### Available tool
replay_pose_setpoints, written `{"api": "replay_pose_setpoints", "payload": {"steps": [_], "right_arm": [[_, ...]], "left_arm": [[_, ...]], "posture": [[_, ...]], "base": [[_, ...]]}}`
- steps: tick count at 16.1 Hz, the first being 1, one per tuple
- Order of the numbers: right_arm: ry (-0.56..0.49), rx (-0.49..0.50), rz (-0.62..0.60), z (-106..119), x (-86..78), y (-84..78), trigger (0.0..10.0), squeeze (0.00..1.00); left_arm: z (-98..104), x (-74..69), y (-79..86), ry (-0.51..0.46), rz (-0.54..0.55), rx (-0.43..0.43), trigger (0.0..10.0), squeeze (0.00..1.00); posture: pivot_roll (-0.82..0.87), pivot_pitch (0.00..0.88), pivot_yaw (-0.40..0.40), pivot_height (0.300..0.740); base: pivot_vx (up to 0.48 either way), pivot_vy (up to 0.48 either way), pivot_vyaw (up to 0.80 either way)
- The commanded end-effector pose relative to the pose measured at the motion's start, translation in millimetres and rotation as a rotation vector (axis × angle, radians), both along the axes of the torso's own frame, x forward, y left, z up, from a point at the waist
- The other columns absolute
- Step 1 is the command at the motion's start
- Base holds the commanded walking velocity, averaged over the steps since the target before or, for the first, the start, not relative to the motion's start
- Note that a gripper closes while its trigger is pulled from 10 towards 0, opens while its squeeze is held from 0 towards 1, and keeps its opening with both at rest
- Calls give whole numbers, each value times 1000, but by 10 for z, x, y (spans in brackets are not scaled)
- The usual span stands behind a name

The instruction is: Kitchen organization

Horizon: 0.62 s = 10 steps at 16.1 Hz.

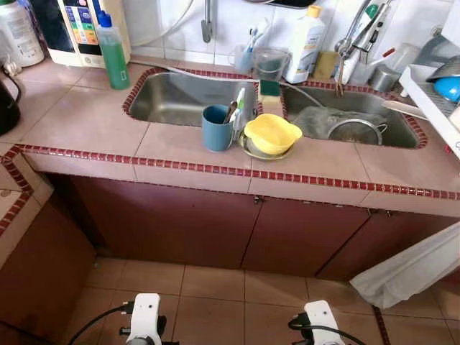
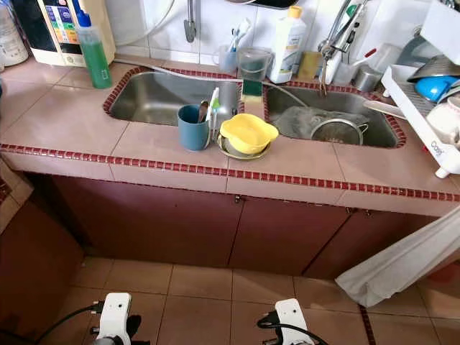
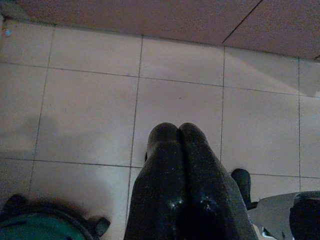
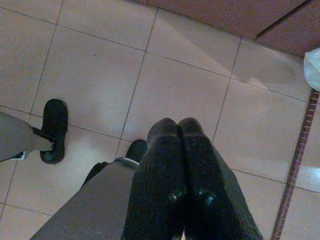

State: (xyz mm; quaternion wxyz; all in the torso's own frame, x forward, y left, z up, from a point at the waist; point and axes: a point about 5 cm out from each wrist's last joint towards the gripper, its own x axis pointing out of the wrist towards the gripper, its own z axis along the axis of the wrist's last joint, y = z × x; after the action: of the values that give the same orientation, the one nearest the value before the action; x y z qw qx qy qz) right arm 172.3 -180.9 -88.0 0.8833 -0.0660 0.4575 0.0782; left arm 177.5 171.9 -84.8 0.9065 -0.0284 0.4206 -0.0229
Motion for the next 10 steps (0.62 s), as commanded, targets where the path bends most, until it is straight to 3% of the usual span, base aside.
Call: {"api": "replay_pose_setpoints", "payload": {"steps": [1, 7, 8, 10], "right_arm": [[4, -15, -4, 0, -3, -30, 10000, 0], [8, -24, 4, -1, -7, -42, 10000, 0], [7, -25, 4, 0, -6, -43, 10000, 0], [6, -27, 4, 2, -1, -43, 10000, 0]], "left_arm": [[-11, -17, -11, 11, -2, 2, 10000, 0], [-18, -30, -24, 17, 3, -18, 10000, 0], [-15, -28, -23, 10, 14, -36, 10000, 1000], [-13, -27, -22, 8, 18, -44, 10000, 1000]], "posture": [[79, 18, -68, 740], [80, 13, -70, 740], [81, 11, -69, 740], [82, 14, -70, 740]], "base": [[0, 0, 0], [0, 0, 0], [0, 0, 0], [0, 0, 0]]}}
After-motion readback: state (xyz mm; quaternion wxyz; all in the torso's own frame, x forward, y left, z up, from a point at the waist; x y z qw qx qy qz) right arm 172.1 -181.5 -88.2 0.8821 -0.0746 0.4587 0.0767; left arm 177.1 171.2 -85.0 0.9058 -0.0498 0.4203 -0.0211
